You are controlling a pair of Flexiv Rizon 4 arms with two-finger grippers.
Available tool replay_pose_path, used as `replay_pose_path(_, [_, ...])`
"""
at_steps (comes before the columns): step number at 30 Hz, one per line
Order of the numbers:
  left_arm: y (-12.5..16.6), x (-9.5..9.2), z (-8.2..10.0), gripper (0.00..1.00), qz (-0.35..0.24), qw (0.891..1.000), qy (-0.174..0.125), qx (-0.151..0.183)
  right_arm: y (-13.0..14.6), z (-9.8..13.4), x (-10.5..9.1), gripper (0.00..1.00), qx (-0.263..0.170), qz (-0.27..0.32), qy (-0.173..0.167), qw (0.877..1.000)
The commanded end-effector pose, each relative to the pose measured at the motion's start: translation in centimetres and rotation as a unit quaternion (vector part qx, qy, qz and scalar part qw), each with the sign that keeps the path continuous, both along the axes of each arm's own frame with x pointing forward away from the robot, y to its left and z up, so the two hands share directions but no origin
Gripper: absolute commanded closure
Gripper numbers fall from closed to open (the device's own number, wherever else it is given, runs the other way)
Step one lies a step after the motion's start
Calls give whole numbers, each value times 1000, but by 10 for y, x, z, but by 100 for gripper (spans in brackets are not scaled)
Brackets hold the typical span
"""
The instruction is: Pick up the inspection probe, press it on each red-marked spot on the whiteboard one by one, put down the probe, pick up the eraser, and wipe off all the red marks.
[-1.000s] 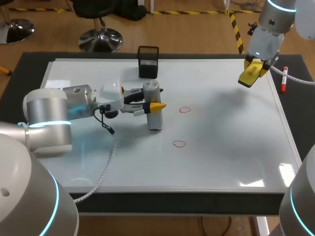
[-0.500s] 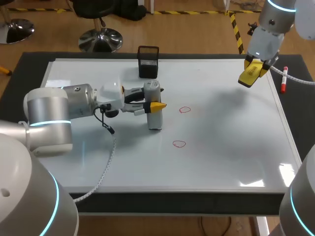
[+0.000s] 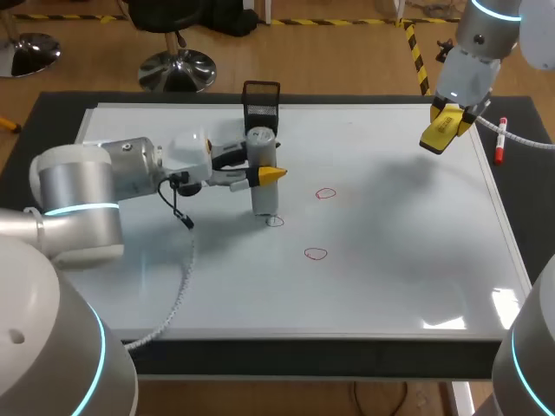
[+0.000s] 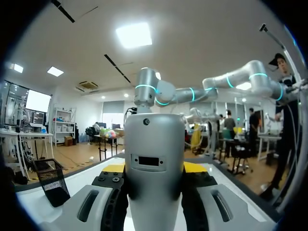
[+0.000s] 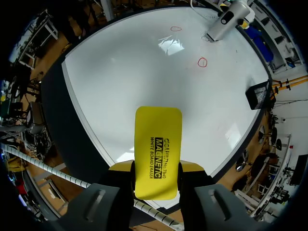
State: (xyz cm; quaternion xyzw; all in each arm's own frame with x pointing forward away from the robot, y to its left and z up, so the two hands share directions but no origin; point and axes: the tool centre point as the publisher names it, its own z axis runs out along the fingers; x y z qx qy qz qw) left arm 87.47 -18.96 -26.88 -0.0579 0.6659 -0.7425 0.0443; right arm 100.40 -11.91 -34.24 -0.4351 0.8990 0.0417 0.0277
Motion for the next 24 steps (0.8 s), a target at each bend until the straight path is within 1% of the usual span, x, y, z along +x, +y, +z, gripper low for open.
replay_pose_path(1, [14,2,17,100,10,1000,-2,20,-1,1,0,100,-2,1,0,1000])
replay_pose_path(3, [19,7,19,100,16,1000,-6,27,-1,1,0,100,-2,1,0,1000])
replay_pose_path(8, [44,23,29,100,41,998,-16,33,-1,1,0,100,-2,1,0,1000])
replay_pose_path(12, [70,36,36,100,76,996,-22,32,-1,1,0,100,-2,1,0,1000])
replay_pose_path(18, [103,54,48,100,114,992,-31,40,-1,1,0,100,-2,1,0,1000])
replay_pose_path(24, [127,68,50,100,137,989,-30,46,-1,1,0,100,-2,1,0,1000])
